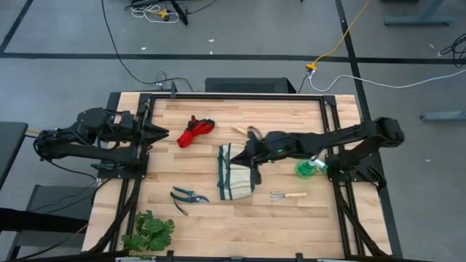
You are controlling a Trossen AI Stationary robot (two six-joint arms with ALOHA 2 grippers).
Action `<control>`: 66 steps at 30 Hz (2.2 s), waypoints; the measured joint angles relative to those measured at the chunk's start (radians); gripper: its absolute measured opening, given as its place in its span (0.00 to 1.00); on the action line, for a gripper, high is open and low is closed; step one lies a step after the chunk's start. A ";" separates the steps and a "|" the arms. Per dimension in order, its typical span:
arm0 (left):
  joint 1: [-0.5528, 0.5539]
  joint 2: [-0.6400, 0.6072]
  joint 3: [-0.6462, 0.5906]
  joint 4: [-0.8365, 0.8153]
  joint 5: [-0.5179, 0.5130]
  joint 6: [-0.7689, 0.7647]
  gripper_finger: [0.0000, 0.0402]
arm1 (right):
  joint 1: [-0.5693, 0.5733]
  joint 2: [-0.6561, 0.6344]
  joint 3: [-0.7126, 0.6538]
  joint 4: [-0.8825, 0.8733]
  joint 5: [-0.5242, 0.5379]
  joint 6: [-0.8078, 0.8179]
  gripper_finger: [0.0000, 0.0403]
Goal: Pick & Place Garden tools in Gardening bag
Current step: Prepare the gardening bag
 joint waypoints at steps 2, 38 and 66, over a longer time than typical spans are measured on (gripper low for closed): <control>0.000 0.013 0.000 0.000 0.000 0.000 0.14 | 0.006 0.052 0.066 -0.078 0.000 0.014 0.07; 0.000 0.066 0.000 -0.007 0.000 0.000 0.14 | -0.025 0.487 0.425 -0.600 0.045 0.184 0.07; 0.000 0.066 0.000 -0.008 0.000 0.000 0.14 | -0.056 0.537 0.421 -0.535 0.122 0.235 0.25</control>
